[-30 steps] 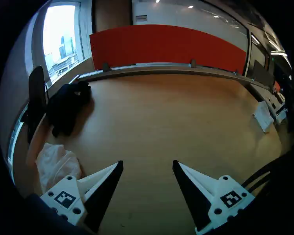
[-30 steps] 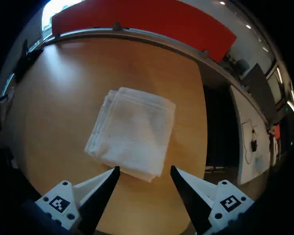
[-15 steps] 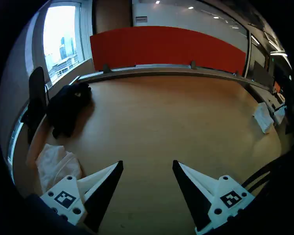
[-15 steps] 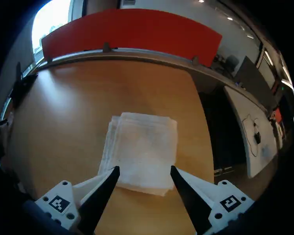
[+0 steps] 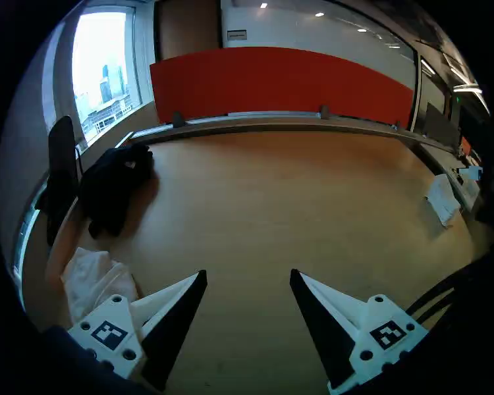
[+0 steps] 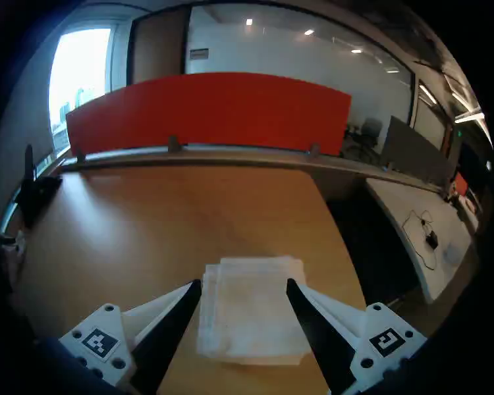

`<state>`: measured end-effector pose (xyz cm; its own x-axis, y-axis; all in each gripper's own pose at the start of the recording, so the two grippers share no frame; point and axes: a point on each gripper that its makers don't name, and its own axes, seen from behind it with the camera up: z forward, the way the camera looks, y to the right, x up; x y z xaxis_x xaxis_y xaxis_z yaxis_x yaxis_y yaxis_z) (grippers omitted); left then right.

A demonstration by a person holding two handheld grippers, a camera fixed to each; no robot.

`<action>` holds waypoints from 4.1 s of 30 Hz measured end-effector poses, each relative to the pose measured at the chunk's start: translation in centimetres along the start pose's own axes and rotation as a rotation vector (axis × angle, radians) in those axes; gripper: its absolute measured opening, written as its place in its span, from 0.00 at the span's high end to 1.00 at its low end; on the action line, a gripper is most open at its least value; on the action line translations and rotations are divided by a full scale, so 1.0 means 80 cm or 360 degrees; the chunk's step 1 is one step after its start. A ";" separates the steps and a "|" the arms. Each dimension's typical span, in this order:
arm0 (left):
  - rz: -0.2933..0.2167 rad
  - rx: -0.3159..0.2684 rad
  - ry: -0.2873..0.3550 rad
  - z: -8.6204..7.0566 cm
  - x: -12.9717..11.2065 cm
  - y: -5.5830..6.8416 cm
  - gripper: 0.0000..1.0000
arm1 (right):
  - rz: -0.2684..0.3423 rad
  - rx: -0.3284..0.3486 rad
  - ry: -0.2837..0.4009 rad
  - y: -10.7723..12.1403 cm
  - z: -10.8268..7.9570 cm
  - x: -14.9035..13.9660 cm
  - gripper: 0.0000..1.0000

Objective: Fold towel

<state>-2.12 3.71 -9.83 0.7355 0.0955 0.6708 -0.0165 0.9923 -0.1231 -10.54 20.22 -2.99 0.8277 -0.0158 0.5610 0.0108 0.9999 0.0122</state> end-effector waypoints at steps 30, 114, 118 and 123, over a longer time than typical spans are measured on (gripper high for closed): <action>-0.0009 0.0007 0.0089 0.003 0.022 0.002 0.06 | 0.0142 -0.0071 0.0581 -0.035 -0.017 0.095 0.00; -0.0089 0.0100 0.0996 -0.051 0.242 -0.040 0.06 | 0.0049 0.0084 0.0822 -0.291 -0.070 0.185 0.00; -0.0101 0.0114 0.1007 -0.045 0.233 -0.041 0.06 | 0.0068 0.0082 0.0818 -0.291 -0.074 0.184 0.00; -0.0100 0.0134 0.1013 -0.037 0.219 -0.045 0.06 | 0.0100 0.0075 0.0820 -0.292 -0.076 0.183 0.00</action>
<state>12.84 1.60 0.24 0.9943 -0.0030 0.1065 0.0054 0.9997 -0.0223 4.76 -3.34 -0.07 0.9948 0.0599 0.0819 -0.0630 0.9974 0.0356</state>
